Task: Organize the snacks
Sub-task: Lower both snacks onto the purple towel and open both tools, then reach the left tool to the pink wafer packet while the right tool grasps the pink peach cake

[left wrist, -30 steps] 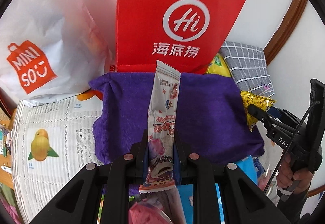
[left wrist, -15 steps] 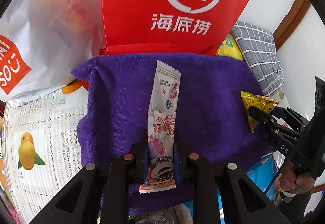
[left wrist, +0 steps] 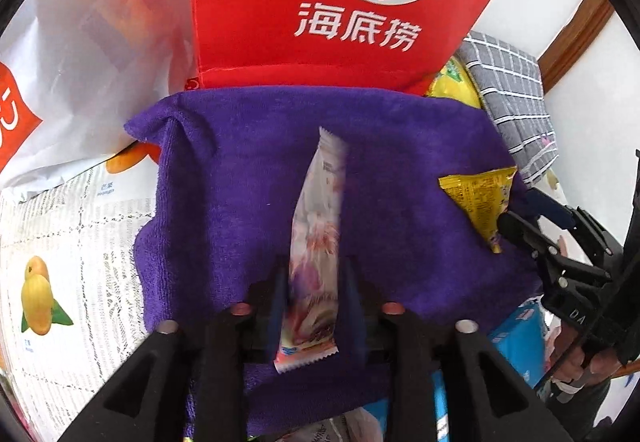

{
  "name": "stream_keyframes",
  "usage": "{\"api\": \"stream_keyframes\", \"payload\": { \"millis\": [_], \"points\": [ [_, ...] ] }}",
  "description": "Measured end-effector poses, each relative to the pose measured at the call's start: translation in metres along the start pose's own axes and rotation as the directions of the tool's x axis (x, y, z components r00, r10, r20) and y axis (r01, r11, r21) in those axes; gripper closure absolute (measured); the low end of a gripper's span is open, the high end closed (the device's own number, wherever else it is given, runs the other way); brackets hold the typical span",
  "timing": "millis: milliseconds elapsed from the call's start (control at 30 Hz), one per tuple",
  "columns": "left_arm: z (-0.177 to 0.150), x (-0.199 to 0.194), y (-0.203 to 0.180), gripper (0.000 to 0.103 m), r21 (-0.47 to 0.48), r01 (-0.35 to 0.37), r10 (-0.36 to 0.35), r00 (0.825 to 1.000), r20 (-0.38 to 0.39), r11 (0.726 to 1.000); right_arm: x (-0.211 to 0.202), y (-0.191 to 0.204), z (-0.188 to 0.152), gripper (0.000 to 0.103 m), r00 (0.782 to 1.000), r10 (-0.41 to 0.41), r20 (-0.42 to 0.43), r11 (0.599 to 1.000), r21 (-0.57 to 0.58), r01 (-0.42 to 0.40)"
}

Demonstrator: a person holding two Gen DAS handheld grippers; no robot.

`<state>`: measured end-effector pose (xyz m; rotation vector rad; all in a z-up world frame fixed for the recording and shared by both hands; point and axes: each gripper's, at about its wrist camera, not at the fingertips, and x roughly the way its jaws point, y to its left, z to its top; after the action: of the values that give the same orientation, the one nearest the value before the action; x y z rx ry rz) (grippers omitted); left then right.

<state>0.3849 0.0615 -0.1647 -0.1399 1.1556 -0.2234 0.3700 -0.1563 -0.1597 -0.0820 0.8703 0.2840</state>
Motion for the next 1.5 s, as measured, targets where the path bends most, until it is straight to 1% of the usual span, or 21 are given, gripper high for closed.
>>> {"api": "stream_keyframes", "payload": {
  "millis": [33, 100, 167, 233, 300, 433, 567, 633, 700, 800, 933, 1033, 1133, 1233, 1300, 1367, 1433, 1500],
  "points": [
    [0.001, -0.003, -0.001, 0.052, 0.001, 0.01, -0.01, 1.0, 0.005, 1.0, -0.002, 0.001, 0.001, 0.032, 1.0, 0.002, 0.004, 1.0, -0.003, -0.002],
    [0.001, -0.011, -0.003, 0.042, 0.005, 0.005, -0.005, 0.999, 0.032, 1.0, -0.008, 0.004, 0.002, 0.028, 1.0, -0.004, 0.014, 1.0, -0.009, 0.004],
    [0.001, -0.019, -0.006, 0.039, 0.011, -0.003, 0.002, 0.999, 0.053, 1.0, -0.013, 0.006, 0.003, 0.024, 1.0, -0.016, 0.023, 1.0, -0.016, 0.016],
    [-0.001, -0.028, -0.008, 0.034, 0.017, -0.008, 0.007, 0.998, 0.062, 1.0, -0.017, 0.009, 0.003, 0.022, 0.999, -0.027, 0.022, 0.999, -0.021, 0.028],
    [-0.005, -0.035, -0.01, 0.034, 0.023, -0.022, 0.021, 0.997, 0.076, 0.999, -0.023, 0.008, 0.003, 0.02, 0.999, -0.042, 0.01, 0.999, -0.004, 0.042],
    [-0.019, -0.057, -0.011, 0.034, 0.035, -0.055, 0.051, 0.993, 0.111, 0.998, -0.038, 0.004, -0.003, 0.017, 0.999, -0.046, -0.007, 0.998, 0.045, 0.046],
    [-0.036, -0.088, -0.011, 0.034, 0.026, -0.057, 0.052, 0.987, 0.153, 0.998, -0.062, 0.001, -0.014, 0.013, 0.998, -0.066, -0.016, 0.992, 0.107, 0.068],
    [-0.044, -0.1, -0.014, 0.034, 0.019, -0.063, 0.059, 0.983, 0.175, 0.998, -0.073, 0.001, -0.019, 0.013, 0.998, -0.057, -0.022, 0.991, 0.123, 0.059],
    [-0.055, -0.113, -0.017, 0.034, 0.013, -0.068, 0.064, 0.979, 0.195, 0.998, -0.089, 0.001, -0.028, 0.013, 0.999, -0.042, -0.006, 0.99, 0.135, 0.042],
    [-0.073, -0.13, -0.021, 0.034, 0.012, -0.067, 0.062, 0.974, 0.218, 0.998, -0.116, 0.001, -0.042, 0.013, 0.999, -0.034, 0.041, 0.989, 0.142, 0.027],
    [-0.098, -0.153, -0.024, 0.034, -0.003, -0.011, 0.011, 0.972, 0.236, 1.0, -0.141, 0.001, -0.057, 0.013, 0.998, -0.003, 0.059, 0.989, 0.149, -0.006],
    [-0.114, -0.166, -0.029, 0.034, -0.016, 0.005, 0.0, 0.966, 0.258, 1.0, -0.161, -0.001, -0.068, 0.013, 0.997, -0.008, 0.074, 0.986, 0.166, -0.005],
    [-0.129, -0.18, -0.037, 0.034, -0.015, -0.032, 0.035, 0.956, 0.29, 0.999, -0.181, 0.0, -0.079, 0.013, 0.994, -0.023, 0.107, 0.988, 0.157, 0.006],
    [-0.142, -0.19, -0.044, 0.034, -0.014, -0.056, 0.057, 0.948, 0.312, 0.998, -0.197, 0.003, -0.091, 0.013, 0.991, -0.008, 0.136, 0.99, 0.14, -0.011],
    [-0.15, -0.195, -0.048, 0.035, -0.016, -0.044, 0.047, 0.948, 0.316, 0.999, -0.207, 0.006, -0.1, 0.013, 0.988, -0.022, 0.153, 0.993, 0.116, 0.004],
    [-0.156, -0.198, -0.051, 0.035, -0.012, -0.041, 0.042, 0.947, 0.319, 0.999, -0.215, 0.01, -0.108, 0.013, 0.984, -0.051, 0.169, 0.995, 0.093, 0.036],
    [-0.163, -0.203, -0.055, 0.035, -0.009, -0.076, 0.074, 0.94, 0.332, 0.997, -0.221, 0.013, -0.116, 0.013, 0.981, -0.078, 0.179, 0.995, 0.083, 0.064],
    [-0.168, -0.206, -0.058, 0.035, 0.004, -0.087, 0.081, 0.938, 0.337, 0.996, -0.226, 0.014, -0.124, 0.013, 0.981, -0.076, 0.178, 0.994, 0.09, 0.061]
  ]
}}
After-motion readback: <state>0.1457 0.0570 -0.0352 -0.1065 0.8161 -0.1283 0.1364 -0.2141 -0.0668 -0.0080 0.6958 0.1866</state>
